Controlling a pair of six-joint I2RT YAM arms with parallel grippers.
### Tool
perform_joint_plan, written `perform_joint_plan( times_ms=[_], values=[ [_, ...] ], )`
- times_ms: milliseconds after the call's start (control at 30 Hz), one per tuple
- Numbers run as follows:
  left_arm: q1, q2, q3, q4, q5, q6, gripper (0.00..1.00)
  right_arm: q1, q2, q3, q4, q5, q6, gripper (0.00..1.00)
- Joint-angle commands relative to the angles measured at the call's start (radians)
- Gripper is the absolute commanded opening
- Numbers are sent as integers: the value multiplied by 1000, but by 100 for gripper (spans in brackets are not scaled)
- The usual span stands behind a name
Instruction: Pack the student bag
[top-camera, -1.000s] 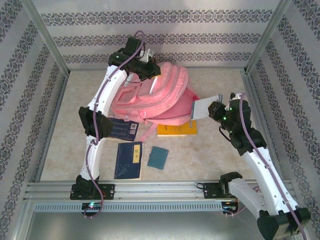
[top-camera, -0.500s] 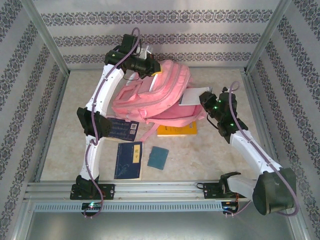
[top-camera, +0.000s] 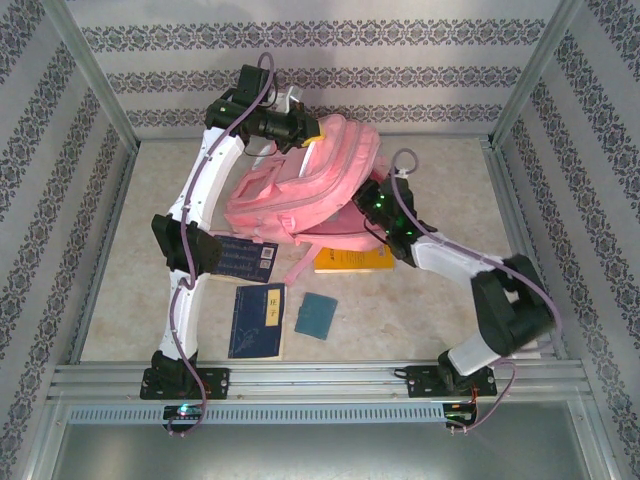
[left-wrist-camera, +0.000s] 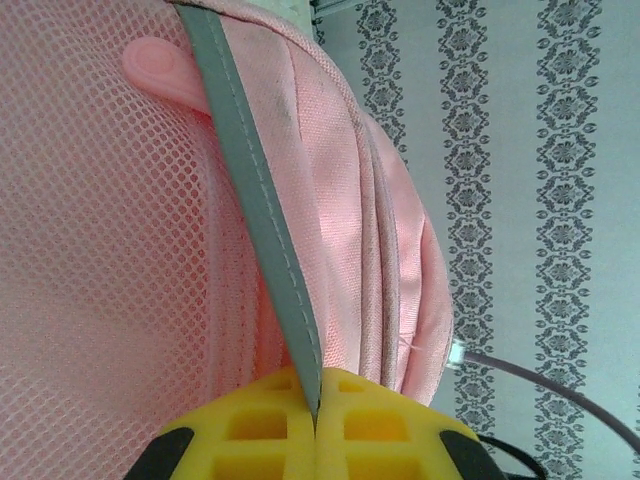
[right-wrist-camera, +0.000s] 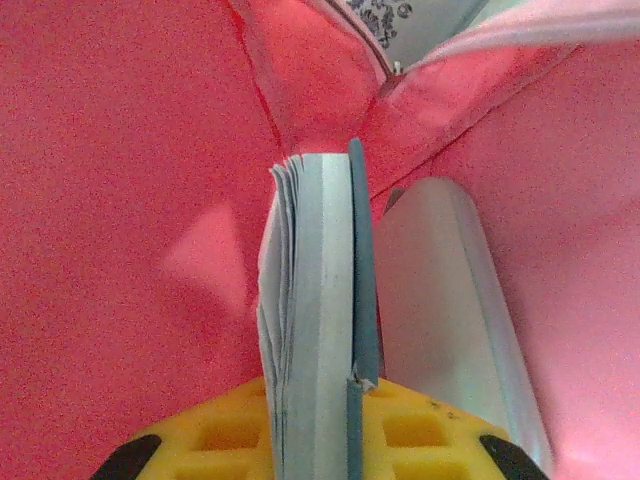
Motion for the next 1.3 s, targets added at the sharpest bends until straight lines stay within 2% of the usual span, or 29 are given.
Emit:
perform_joint_plan(
  times_ms=[0, 100, 167, 200, 233, 300, 367, 433, 733, 867, 1033, 1267],
  values=[
    [11, -21, 74, 163, 103, -43, 0, 14, 145, 69, 242, 42, 61, 0],
    [11, -3, 80, 209, 111, -79, 0, 29, 309, 156, 394, -48, 88, 0],
    [12, 10, 84, 238, 118, -104, 0, 53, 375, 220, 404, -94, 82, 6],
    [12, 18, 88, 244, 118, -110, 0, 69, 395, 261, 382, -112, 61, 11],
    [14, 27, 95, 244, 118, -112, 0, 82, 406, 290, 351, -124, 38, 21],
    [20, 42, 111, 234, 119, -111, 0, 102, 400, 324, 249, -119, -17, 43],
    [30, 49, 114, 223, 113, -102, 0, 103, 368, 308, 189, -93, -48, 54],
    [42, 50, 114, 212, 108, -95, 0, 88, 327, 265, 161, -66, -57, 61],
    [80, 67, 114, 200, 85, -86, 0, 20, 133, 141, 17, -131, -197, 70],
    [81, 74, 115, 188, 68, -78, 0, 1, 51, 117, -100, -124, -273, 68],
    [82, 82, 115, 129, 34, -39, 0, -52, -96, 17, -197, -100, -286, 65],
    [63, 97, 115, 95, -30, -24, 2, -99, -381, -130, -473, -28, -316, 55]
  ],
)
